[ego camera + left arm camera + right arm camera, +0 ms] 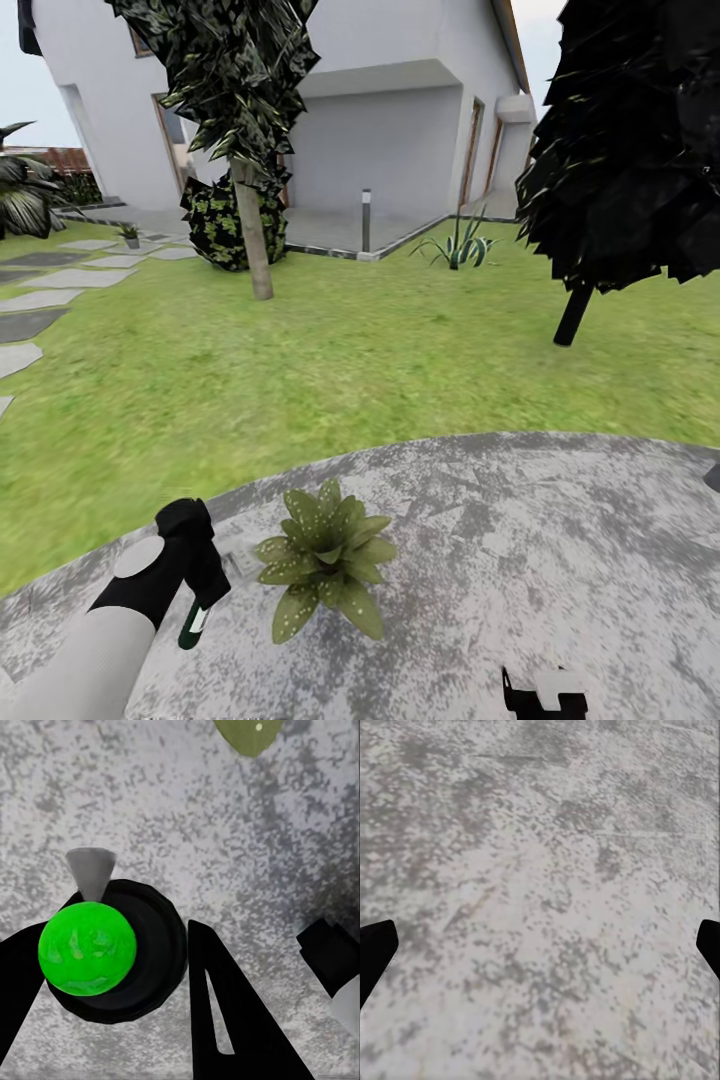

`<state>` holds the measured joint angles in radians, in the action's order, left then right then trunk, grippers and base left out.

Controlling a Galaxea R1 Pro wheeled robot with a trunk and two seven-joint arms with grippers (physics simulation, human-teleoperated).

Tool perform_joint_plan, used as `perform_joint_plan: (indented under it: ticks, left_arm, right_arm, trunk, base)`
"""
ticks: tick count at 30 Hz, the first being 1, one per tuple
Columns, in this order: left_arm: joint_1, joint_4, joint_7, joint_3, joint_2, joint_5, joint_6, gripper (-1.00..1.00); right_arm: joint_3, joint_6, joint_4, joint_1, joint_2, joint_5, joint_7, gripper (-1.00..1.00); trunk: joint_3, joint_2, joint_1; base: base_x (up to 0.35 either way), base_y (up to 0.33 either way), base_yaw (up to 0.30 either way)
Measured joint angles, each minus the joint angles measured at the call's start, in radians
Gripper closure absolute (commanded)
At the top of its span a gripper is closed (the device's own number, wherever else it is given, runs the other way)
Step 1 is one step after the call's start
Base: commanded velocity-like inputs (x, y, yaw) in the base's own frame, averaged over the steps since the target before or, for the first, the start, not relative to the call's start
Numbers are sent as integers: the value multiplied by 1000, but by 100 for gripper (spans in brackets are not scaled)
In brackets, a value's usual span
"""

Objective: Pick up the pesticide atomizer in the garden and spray insectifuge to fully cover both potted plants in the garden.

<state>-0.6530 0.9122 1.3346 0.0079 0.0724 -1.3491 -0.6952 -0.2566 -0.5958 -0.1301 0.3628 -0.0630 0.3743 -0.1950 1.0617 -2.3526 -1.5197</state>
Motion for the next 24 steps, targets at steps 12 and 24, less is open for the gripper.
perform_joint_plan:
  ticks: [12, 24]
  left_arm:
    - [-1, -2, -2, 0, -1, 2, -1, 100]
    - [-1, 1, -1, 0, -1, -2, -2, 100]
  right_arm:
    - [0, 0, 0, 0, 0, 0, 0, -100]
    - [-1, 0, 0, 0, 0, 0, 0, -100]
  trunk:
    - [-10, 0, 0]
    - [-12, 0, 0]
  base:
    - [10, -4, 217]
    - [221, -170, 17]
